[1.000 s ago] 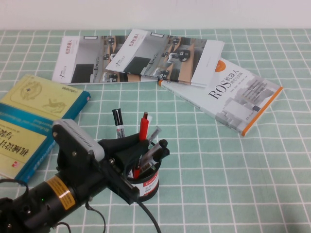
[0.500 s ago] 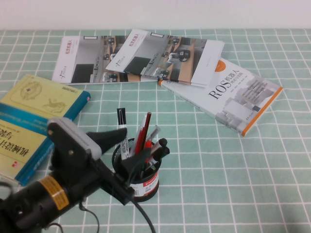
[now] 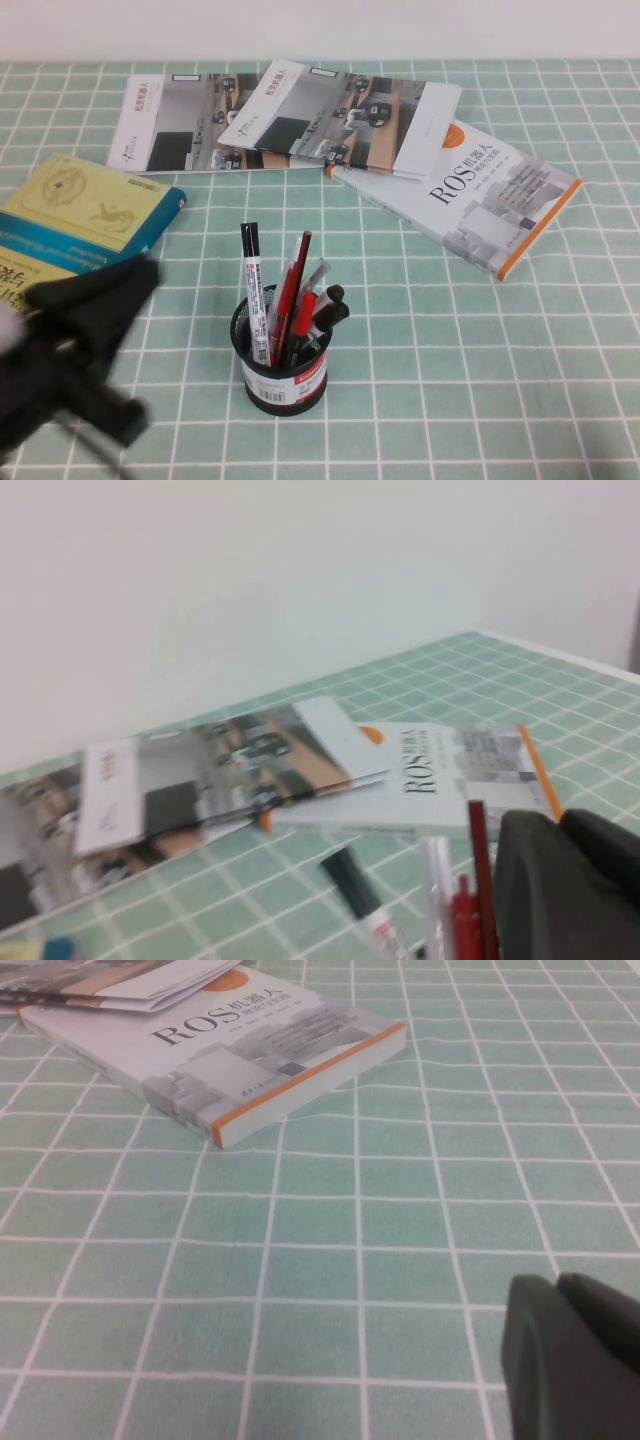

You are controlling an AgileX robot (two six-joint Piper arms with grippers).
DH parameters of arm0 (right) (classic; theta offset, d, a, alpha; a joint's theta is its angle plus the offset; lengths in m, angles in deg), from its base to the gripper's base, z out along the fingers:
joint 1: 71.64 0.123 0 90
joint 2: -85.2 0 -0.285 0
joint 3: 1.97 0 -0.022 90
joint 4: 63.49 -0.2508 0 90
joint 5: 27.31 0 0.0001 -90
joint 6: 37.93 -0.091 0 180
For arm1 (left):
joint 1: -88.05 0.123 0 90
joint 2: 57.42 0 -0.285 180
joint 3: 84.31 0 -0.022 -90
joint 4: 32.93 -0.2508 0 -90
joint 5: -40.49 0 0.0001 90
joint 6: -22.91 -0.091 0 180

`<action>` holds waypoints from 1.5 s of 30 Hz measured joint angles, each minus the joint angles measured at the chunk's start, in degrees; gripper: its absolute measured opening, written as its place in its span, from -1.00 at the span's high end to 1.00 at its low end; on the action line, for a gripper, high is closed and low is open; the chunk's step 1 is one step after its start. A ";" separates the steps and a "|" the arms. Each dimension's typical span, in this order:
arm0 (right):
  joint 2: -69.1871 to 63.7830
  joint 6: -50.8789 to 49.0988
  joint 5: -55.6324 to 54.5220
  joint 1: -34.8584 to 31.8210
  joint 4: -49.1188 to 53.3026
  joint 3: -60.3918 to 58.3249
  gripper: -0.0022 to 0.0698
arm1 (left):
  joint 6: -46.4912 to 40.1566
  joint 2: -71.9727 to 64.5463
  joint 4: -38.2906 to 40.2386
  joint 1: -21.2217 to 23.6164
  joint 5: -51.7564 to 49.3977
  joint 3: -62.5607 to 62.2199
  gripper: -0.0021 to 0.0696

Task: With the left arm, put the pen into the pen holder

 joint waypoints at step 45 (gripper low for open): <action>0.00 0.00 0.00 0.00 0.00 0.00 1.00 | -14.27 42.12 14.73 22.00 -25.01 17.16 0.95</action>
